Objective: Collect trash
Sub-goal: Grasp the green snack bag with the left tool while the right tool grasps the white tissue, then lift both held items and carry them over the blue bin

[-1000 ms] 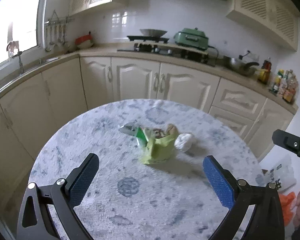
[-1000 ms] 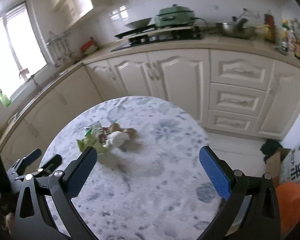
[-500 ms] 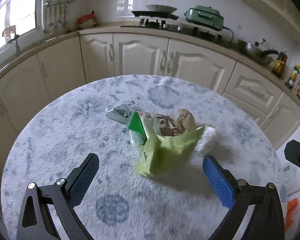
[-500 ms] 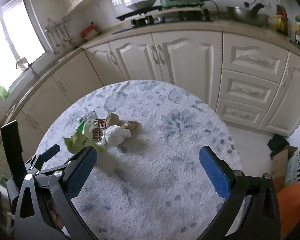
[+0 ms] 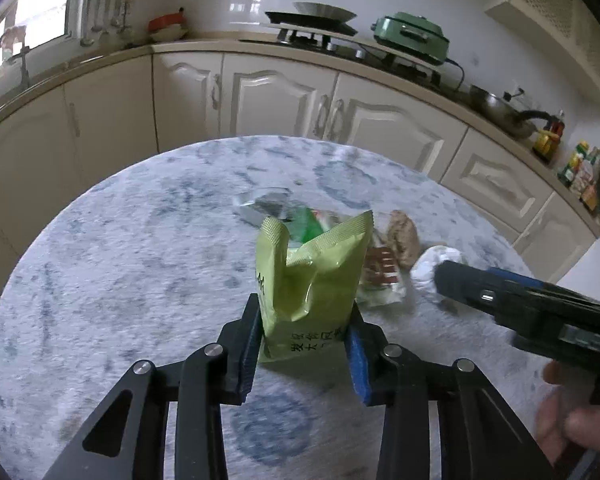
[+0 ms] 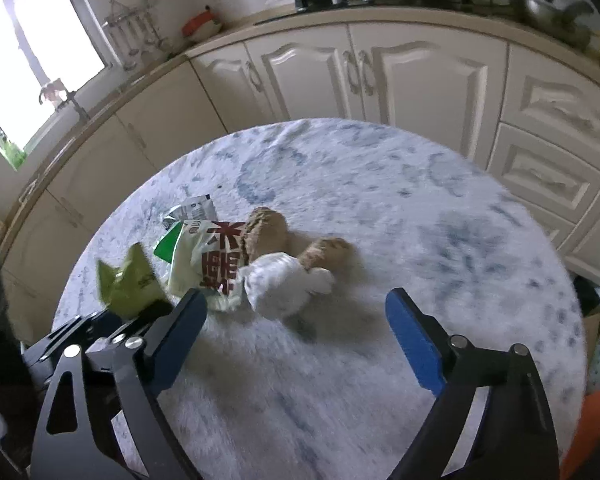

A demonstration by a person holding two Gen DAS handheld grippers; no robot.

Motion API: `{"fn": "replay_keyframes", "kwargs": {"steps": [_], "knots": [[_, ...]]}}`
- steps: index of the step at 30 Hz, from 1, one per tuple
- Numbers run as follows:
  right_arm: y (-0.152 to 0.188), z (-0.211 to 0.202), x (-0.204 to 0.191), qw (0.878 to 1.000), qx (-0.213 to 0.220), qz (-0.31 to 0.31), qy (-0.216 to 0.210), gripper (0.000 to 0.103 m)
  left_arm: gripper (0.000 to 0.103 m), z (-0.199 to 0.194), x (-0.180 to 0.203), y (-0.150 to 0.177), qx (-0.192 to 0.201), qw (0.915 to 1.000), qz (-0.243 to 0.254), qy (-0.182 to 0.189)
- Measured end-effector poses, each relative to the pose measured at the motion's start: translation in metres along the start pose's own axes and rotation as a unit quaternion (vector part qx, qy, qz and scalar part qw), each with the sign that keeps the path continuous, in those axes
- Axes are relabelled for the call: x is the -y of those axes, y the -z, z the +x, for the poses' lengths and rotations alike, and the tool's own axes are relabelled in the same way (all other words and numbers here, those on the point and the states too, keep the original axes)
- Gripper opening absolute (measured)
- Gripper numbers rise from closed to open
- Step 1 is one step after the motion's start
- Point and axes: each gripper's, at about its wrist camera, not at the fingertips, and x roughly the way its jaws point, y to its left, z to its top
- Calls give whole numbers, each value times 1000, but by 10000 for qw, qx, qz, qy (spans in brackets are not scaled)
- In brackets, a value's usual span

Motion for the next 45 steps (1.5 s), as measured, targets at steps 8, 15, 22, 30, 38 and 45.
{"fn": "replay_keyframes", "kwargs": {"steps": [8, 15, 22, 30, 38, 45], "knots": [[9, 10, -1, 9998, 154, -78, 39, 36, 32, -16, -19, 5, 112, 9999, -74, 60], [35, -28, 5, 9996, 286, -63, -35, 36, 30, -53, -5, 39, 178, 9997, -153, 114], [58, -83, 6, 9985, 548, -39, -54, 36, 30, -92, 10, 54, 365, 9991, -54, 231], [70, -143, 25, 9952, 974, 98, 51, 36, 30, -135, 40, 60, 646, 9969, 222, 392], [78, -185, 51, 9905, 1319, 305, 244, 36, 30, -167, 82, 60, 925, 9919, 600, 639], [85, -218, 78, 9843, 1629, 529, 420, 36, 30, -183, 120, 59, 1048, 9866, 882, 882]]}}
